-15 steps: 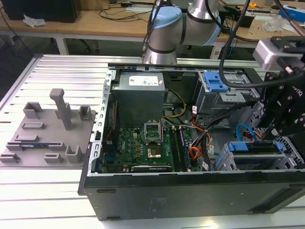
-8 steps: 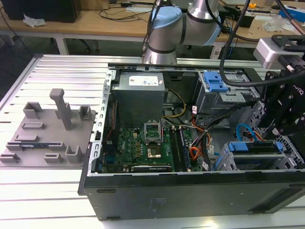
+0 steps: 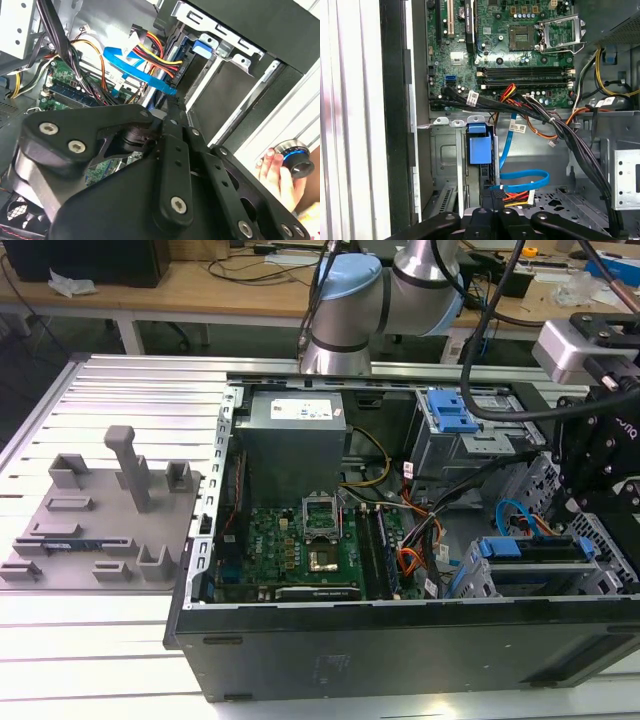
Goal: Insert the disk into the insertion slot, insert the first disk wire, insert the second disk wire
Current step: 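Insert the second disk wire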
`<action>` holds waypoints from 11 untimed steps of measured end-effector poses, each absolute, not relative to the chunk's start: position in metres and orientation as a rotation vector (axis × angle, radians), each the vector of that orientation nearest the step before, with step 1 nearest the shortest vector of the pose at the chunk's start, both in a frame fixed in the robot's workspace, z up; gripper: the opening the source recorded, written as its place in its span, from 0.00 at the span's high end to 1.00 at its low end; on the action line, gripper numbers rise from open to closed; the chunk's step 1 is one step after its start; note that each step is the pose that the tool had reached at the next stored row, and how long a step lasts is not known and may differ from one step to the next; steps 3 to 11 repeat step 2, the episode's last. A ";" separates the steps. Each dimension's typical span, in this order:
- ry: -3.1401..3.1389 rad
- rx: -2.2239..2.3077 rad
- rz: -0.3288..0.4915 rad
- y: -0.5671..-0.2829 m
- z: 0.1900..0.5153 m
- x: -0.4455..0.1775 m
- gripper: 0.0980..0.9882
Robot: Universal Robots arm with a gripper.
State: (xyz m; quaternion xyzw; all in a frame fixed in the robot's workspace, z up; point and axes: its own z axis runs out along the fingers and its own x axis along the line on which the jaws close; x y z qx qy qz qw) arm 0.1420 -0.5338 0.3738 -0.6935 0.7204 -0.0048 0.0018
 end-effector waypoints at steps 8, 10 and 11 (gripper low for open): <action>2.261 -2.176 -0.015 -0.534 0.374 0.142 0.99; 2.261 -2.176 -0.015 -0.534 0.374 0.142 0.99; 2.261 -2.176 -0.015 -0.534 0.374 0.142 0.99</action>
